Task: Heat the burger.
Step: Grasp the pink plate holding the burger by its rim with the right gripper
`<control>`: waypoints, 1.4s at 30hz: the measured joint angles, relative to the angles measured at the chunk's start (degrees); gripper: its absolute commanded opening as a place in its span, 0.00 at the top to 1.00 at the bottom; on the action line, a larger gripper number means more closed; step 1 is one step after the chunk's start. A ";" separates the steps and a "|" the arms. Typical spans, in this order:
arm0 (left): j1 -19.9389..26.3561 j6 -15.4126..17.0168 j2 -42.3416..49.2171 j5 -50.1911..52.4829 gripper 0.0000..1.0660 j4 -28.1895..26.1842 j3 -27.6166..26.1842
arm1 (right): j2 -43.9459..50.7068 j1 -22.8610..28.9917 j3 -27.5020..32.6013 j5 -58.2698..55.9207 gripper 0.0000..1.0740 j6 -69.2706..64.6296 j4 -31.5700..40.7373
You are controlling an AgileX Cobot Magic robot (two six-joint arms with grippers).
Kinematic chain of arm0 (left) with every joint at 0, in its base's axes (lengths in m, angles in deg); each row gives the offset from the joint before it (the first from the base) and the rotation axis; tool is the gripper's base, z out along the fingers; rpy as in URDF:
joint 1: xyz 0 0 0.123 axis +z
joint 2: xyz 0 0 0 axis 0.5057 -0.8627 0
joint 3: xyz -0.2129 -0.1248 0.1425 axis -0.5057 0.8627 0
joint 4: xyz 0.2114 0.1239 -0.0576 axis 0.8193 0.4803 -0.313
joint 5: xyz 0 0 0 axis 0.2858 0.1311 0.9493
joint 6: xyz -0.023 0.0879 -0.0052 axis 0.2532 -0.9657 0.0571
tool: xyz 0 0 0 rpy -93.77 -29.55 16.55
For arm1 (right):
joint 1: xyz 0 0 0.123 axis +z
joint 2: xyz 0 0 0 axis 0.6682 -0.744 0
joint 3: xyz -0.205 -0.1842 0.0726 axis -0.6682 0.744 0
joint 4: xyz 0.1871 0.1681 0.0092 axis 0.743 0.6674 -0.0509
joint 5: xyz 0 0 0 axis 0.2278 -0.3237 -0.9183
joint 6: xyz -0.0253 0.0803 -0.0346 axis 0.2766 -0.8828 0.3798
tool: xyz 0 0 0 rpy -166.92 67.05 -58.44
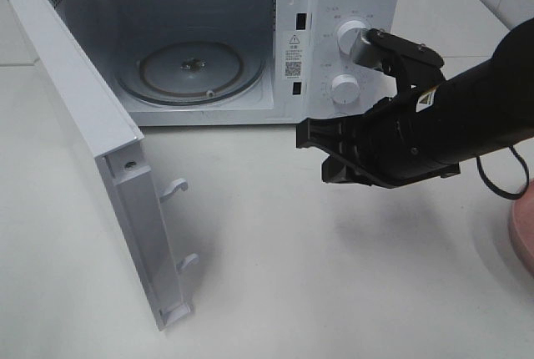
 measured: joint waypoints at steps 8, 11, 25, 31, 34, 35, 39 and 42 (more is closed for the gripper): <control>0.00 0.00 0.00 0.00 0.06 0.00 0.00 | 4.81 -0.34 0.00 -11.34 0.85 0.29 -7.96; 0.00 0.00 0.00 0.00 0.06 0.00 0.00 | 6.07 -2.01 0.00 -15.76 0.81 0.29 -9.68; 0.00 0.00 0.00 0.00 0.06 0.00 0.00 | 10.26 -13.98 0.00 -29.97 0.40 0.29 -21.03; 0.00 0.00 0.00 0.00 0.06 0.00 0.00 | 10.26 -18.05 0.00 -30.65 0.20 0.29 -24.47; 0.00 0.00 0.00 0.00 0.06 0.00 0.00 | 10.26 -19.94 0.00 -30.31 0.16 0.11 -26.99; 0.00 0.00 0.00 0.00 0.06 0.00 0.00 | 10.26 -20.91 0.00 -29.91 0.16 -0.40 -29.28; 0.00 0.00 0.00 0.00 0.06 0.00 0.00 | 10.03 -22.40 0.00 -29.91 0.17 -1.83 -32.09; 0.00 0.00 0.00 0.00 0.06 0.00 0.00 | 8.54 -24.18 0.00 -29.85 0.18 -2.46 -33.58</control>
